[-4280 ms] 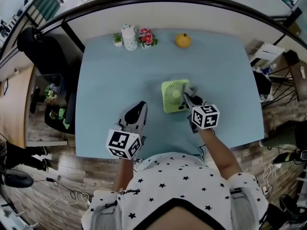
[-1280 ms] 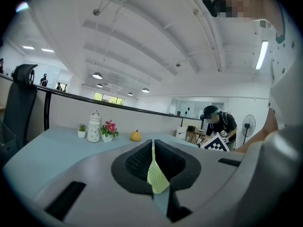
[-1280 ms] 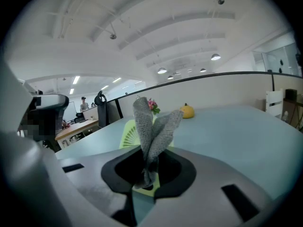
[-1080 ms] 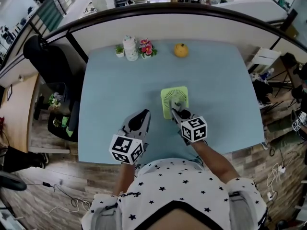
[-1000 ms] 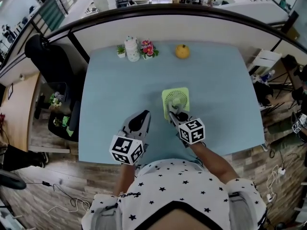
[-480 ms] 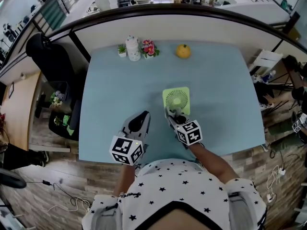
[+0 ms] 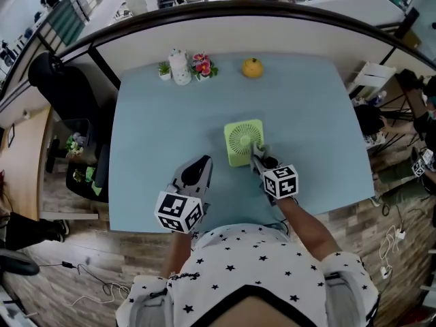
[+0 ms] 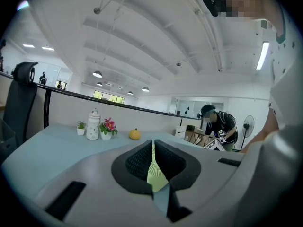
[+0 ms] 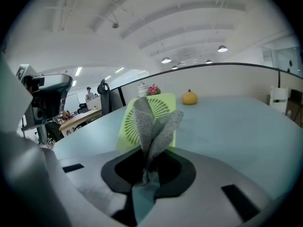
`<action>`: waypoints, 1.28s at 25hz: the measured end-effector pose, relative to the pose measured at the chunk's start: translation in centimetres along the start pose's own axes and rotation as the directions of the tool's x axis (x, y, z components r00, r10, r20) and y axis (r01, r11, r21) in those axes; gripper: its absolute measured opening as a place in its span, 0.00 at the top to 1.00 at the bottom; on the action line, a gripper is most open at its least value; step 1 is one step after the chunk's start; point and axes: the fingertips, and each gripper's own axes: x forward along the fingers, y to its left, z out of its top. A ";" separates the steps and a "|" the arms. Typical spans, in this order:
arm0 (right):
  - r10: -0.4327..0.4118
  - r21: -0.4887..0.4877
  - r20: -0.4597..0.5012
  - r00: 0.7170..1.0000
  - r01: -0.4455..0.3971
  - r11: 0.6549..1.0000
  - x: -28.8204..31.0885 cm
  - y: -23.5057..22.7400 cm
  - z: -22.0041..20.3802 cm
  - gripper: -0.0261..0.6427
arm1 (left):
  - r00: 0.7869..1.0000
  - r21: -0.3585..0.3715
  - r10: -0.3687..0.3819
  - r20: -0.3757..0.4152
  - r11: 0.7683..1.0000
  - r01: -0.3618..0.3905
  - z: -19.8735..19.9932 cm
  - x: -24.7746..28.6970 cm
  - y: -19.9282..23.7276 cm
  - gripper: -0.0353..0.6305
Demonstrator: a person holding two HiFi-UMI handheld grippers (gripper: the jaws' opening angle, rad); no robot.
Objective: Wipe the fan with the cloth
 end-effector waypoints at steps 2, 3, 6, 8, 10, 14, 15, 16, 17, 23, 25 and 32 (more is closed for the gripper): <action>-0.021 0.020 0.001 1.000 0.021 1.000 -0.4 -1.0 -0.1 0.88 | 1.000 0.000 -0.007 -0.004 1.000 0.007 0.0 0.2 -0.2 0.89; -0.031 0.029 0.003 1.000 0.031 0.999 -0.6 -1.5 -0.2 0.88 | 1.000 0.000 -0.010 -0.006 1.000 0.010 0.0 0.3 -0.3 0.89; -0.062 0.057 0.012 0.998 0.062 0.996 -1.1 -2.7 -0.3 0.88 | 1.000 -0.001 -0.016 -0.010 1.000 0.016 -0.2 0.5 -0.3 0.89; -0.081 0.077 0.014 0.997 0.079 0.994 -1.2 -3.4 -0.4 0.88 | 1.000 -0.001 -0.016 -0.014 1.000 0.016 -0.3 0.7 -0.2 0.89; -0.089 0.087 0.010 0.996 0.088 0.992 -1.3 -3.8 -0.6 0.88 | 1.000 -0.002 -0.017 -0.016 1.000 0.017 -0.4 0.9 -0.2 0.89; -0.088 0.090 0.006 0.996 0.087 0.992 -1.4 -3.8 -0.8 0.88 | 1.000 -0.003 -0.024 -0.017 1.000 0.024 -0.3 1.1 -0.3 0.89; -0.087 0.091 0.006 0.996 0.086 0.992 -1.4 -3.8 -0.8 0.88 | 1.000 -0.002 -0.024 -0.017 1.000 0.024 -0.3 1.1 -0.3 0.89; -0.087 0.094 0.009 0.996 0.085 0.992 -1.4 -3.8 -0.7 0.88 | 1.000 -0.002 -0.023 -0.017 1.000 0.023 -0.3 1.2 -0.4 0.89; -0.086 0.099 0.015 0.996 0.084 0.991 -1.5 -3.8 -0.5 0.88 | 1.000 -0.002 -0.022 -0.016 1.000 0.022 -0.3 1.2 -0.3 0.89; -0.068 0.143 0.135 0.989 0.049 0.989 -2.5 -2.8 3.5 0.88 | 1.000 0.000 -0.014 -0.011 1.000 0.014 -0.2 0.9 0.1 0.89; -0.044 0.159 0.193 0.980 0.013 0.987 -3.1 -1.9 5.5 0.88 | 1.000 0.002 -0.008 -0.005 1.000 0.008 0.0 0.8 0.2 0.89; 0.059 0.117 0.346 0.936 -0.106 0.987 -5.7 2.4 11.0 0.88 | 1.000 0.012 0.003 0.012 1.000 -0.003 0.6 0.4 0.4 0.89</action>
